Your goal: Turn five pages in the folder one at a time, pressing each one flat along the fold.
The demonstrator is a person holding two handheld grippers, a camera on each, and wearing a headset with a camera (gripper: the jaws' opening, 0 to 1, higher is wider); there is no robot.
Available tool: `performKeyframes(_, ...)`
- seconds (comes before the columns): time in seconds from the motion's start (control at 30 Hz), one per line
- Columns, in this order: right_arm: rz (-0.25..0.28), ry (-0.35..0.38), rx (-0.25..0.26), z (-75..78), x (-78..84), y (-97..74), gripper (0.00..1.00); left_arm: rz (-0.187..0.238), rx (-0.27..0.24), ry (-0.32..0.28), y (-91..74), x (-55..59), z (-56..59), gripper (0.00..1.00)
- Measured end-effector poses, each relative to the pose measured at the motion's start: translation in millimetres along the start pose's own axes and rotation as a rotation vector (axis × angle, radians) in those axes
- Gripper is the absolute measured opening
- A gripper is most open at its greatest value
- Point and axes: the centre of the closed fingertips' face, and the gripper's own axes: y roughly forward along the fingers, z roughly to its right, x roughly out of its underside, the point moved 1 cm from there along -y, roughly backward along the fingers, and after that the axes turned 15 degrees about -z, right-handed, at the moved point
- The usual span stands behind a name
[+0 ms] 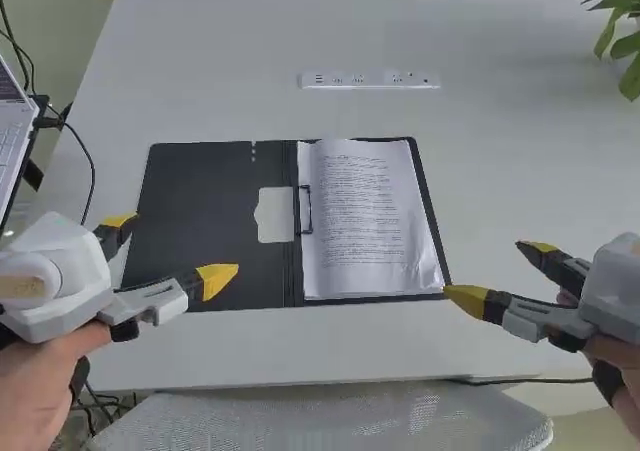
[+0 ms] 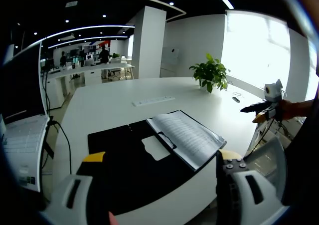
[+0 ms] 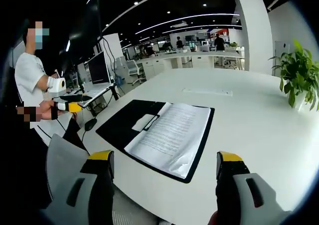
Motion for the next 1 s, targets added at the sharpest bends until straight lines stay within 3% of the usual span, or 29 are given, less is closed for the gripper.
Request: performKeyframes(1.0,0.002,-0.004,0.002,4.3,2.6,-3.4,0.82,0.019,-0.002,-0.002,-5.7,-3.2,-1.4,0.90)
